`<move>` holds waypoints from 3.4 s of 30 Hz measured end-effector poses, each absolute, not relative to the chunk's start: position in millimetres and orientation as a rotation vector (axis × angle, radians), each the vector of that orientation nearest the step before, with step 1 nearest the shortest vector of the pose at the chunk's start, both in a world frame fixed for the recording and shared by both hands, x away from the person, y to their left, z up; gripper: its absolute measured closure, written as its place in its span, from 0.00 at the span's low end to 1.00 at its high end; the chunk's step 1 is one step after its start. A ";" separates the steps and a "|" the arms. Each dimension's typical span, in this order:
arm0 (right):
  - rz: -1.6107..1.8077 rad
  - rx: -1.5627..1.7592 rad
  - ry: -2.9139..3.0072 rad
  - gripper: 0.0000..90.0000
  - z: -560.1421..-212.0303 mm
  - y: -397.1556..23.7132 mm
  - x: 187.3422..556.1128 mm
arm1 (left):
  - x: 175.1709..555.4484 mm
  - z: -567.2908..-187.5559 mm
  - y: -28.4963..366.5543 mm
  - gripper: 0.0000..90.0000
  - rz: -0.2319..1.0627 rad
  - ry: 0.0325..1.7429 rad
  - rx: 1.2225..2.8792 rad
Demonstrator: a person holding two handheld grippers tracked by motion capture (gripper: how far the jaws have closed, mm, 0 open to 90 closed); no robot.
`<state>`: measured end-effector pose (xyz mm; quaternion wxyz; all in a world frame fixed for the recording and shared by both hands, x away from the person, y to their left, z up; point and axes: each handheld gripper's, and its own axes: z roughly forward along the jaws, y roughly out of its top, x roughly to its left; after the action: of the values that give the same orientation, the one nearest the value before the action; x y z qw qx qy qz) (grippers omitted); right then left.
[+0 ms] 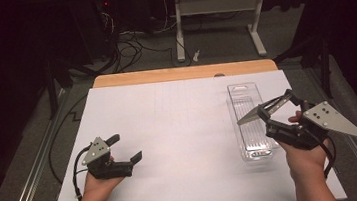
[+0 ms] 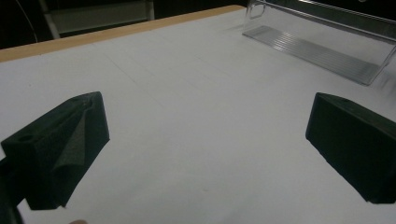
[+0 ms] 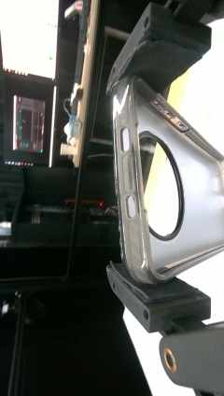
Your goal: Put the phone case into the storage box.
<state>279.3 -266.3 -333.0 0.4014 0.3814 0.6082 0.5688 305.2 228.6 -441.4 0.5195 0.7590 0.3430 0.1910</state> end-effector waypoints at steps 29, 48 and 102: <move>1.295 1.031 1.520 0.15 -344.5 -264.6 299.7 | 306.0 -441.0 226.9 0.01 0.447 0.809 1.820; 1.193 1.107 1.534 0.15 -338.6 -246.6 341.7 | 306.8 -440.3 230.4 0.00 0.448 0.809 1.802; 0.946 1.427 1.521 0.15 -361.3 -226.4 450.7 | 304.8 -437.8 233.4 0.00 0.430 0.796 1.774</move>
<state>450.7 -226.4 -361.3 0.4130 0.5673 0.6049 0.3764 304.8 233.4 -437.8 0.5440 0.7475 0.3353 0.1812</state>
